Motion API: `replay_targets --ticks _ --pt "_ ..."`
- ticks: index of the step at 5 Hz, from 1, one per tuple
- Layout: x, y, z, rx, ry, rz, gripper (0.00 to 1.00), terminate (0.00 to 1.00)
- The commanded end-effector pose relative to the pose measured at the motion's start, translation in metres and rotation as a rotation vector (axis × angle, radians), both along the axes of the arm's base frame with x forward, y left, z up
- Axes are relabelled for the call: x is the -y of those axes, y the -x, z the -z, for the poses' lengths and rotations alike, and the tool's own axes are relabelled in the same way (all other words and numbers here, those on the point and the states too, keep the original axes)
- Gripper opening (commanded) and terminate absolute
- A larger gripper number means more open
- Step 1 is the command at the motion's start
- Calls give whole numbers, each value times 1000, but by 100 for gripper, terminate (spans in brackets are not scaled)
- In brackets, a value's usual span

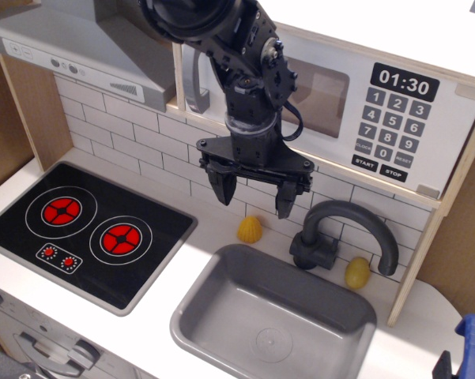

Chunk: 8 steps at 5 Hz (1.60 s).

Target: Open microwave

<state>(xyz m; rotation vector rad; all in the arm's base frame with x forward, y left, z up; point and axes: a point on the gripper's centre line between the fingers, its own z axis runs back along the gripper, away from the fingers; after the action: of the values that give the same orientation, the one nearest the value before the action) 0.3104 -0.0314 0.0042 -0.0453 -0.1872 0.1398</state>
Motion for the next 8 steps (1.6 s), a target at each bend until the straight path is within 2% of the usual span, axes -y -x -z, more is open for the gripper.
replay_targets --ticks 1,2,3,4,5,6,7,8 --pt "0 0 0 0 0 0 100 0" --pt "-36 1 -46 71 -5 -55 100 0" --pt "-71 4 -74 130 -13 -34 100 0" --pt "-101 4 -90 188 -75 -10 100 0" --pt "-122 -2 -100 184 -49 31 100 0" --pt "-124 -15 -104 191 -4 81 100 0" --pt "-115 -25 -102 214 3 110 100 0" --pt "-105 -31 -101 215 38 129 100 0"
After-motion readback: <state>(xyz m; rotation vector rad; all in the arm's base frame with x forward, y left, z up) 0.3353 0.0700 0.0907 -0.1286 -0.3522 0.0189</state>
